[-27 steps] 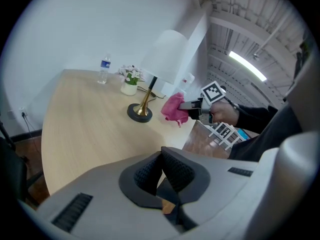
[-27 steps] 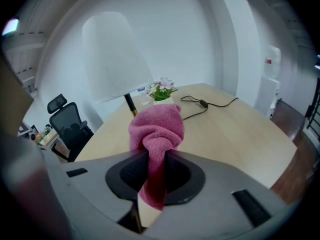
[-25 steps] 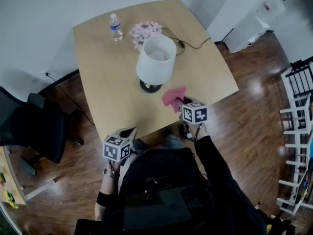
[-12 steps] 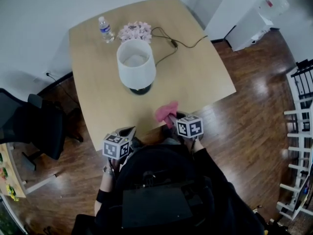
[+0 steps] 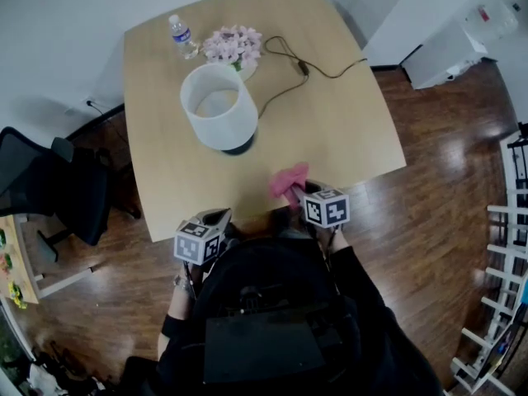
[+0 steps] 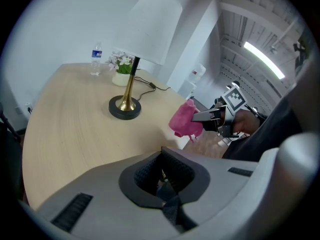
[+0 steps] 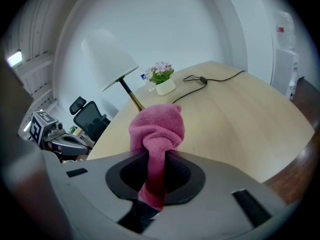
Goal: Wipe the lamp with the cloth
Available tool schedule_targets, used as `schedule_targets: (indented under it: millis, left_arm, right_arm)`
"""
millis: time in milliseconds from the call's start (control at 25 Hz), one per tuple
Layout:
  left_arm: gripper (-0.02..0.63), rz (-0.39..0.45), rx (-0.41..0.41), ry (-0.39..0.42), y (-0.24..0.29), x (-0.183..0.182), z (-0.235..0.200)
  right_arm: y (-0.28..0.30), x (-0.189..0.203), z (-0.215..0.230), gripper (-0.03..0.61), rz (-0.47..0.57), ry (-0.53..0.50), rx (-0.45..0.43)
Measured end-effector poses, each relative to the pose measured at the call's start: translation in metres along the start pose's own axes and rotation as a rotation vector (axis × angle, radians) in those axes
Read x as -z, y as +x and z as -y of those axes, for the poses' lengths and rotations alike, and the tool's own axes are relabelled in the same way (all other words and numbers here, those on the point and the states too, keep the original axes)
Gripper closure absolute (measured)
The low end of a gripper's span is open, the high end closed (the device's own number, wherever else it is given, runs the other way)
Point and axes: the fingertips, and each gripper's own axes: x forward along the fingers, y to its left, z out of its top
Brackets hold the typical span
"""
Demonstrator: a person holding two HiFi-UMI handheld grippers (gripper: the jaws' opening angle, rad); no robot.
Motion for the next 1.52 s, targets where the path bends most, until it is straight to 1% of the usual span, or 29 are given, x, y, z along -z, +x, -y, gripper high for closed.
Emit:
schedule_targets:
  millis: [240,400,520,640,720,880,1040,1080,1120,1240,1400,1520]
  left_arm:
    - [0.612,-0.01,-0.034,-0.025,0.007,-0.002,0.007]
    - [0.612,-0.013,-0.056,-0.033,0.011,-0.007,0.007]
    - [0.612,-0.017,-0.078,-0.039,0.011,-0.011,0.007]
    - [0.612,-0.02,-0.091,-0.044,0.011,-0.016,0.009]
    - [0.612,-0.021,-0.098,-0.043,0.011,-0.021,0.01]
    - [0.612,-0.015,-0.113,-0.038,0.012,-0.029,0.009]
    - [0.612,-0.004,-0.122,-0.044,0.011,-0.033,0.007]
    - [0.612,-0.002,-0.123,-0.043,0.01,-0.034,0.006]
    - [0.612,0.001,-0.124,-0.043,0.009,-0.034,0.006]
    - [0.612,0.01,-0.123,-0.042,0.007,-0.033,0.005]
    - [0.612,0.028,-0.116,-0.035,0.001,-0.035,0.004]
    - [0.612,0.045,-0.108,-0.026,-0.005,-0.039,0.003]
  right_arm:
    - [-0.005,-0.034,0.045,0.514,0.023,-0.074,0.064]
    - [0.003,-0.048,0.069,0.514,-0.012,-0.081,0.061]
    - [0.02,-0.048,0.081,0.514,-0.059,-0.114,0.065]
    - [0.038,-0.042,0.094,0.514,-0.114,-0.173,0.096]
    - [0.05,-0.038,0.099,0.514,-0.143,-0.191,0.099]
    - [0.064,-0.027,0.106,0.512,-0.196,-0.193,0.105]
    - [0.069,-0.025,0.109,0.506,-0.205,-0.197,0.127]
    - [0.069,-0.025,0.11,0.497,-0.209,-0.194,0.139]
    - [0.068,-0.025,0.11,0.472,-0.211,-0.192,0.15]
    - [0.062,-0.028,0.106,0.371,-0.197,-0.185,0.159]
    - [0.031,-0.046,0.096,0.356,-0.123,-0.182,0.184]
    - [0.0,-0.067,0.071,0.356,-0.046,-0.2,0.172]
